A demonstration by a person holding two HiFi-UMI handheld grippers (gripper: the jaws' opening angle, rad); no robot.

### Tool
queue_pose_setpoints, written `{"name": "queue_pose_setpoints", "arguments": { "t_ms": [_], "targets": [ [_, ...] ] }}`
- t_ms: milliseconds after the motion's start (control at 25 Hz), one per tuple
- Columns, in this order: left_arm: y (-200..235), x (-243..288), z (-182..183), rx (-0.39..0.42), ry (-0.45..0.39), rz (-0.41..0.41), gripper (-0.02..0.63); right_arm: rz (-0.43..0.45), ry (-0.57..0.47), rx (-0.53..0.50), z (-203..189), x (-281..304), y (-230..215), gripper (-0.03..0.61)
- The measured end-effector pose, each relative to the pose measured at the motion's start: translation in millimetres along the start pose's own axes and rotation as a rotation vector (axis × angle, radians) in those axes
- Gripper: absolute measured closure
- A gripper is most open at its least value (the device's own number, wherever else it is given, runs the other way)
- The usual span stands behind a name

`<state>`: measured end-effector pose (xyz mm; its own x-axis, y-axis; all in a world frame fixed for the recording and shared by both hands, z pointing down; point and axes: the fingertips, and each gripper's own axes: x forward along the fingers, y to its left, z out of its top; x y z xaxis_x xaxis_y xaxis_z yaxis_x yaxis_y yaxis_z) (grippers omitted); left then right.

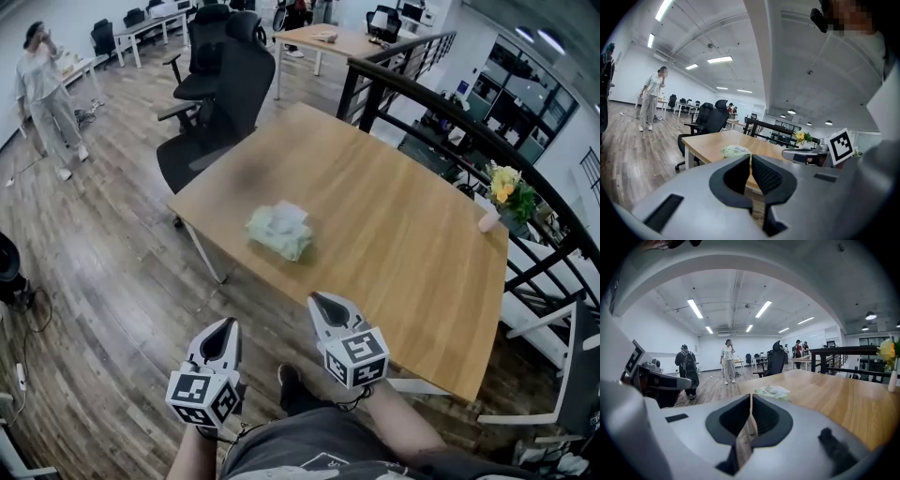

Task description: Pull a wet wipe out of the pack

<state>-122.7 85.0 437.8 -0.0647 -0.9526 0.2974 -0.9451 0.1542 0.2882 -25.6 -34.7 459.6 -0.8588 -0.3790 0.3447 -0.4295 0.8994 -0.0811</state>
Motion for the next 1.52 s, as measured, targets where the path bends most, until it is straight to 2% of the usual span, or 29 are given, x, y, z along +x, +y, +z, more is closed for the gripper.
{"name": "queue_pose_setpoints", "arguments": {
  "t_ms": [960,1320,1520],
  "targets": [
    [11,138,45,0.035,0.022,0.016,0.588,0.054,-0.009,0.041,26,90,-100,0.551],
    [12,151,53,0.032,0.041,0.016,0.588,0.059,-0.004,0.064,28,90,-105,0.551],
    [11,165,54,0.061,0.061,-0.029,0.588,0.015,-0.010,0.089,25,90,-112,0.551]
  ]
}}
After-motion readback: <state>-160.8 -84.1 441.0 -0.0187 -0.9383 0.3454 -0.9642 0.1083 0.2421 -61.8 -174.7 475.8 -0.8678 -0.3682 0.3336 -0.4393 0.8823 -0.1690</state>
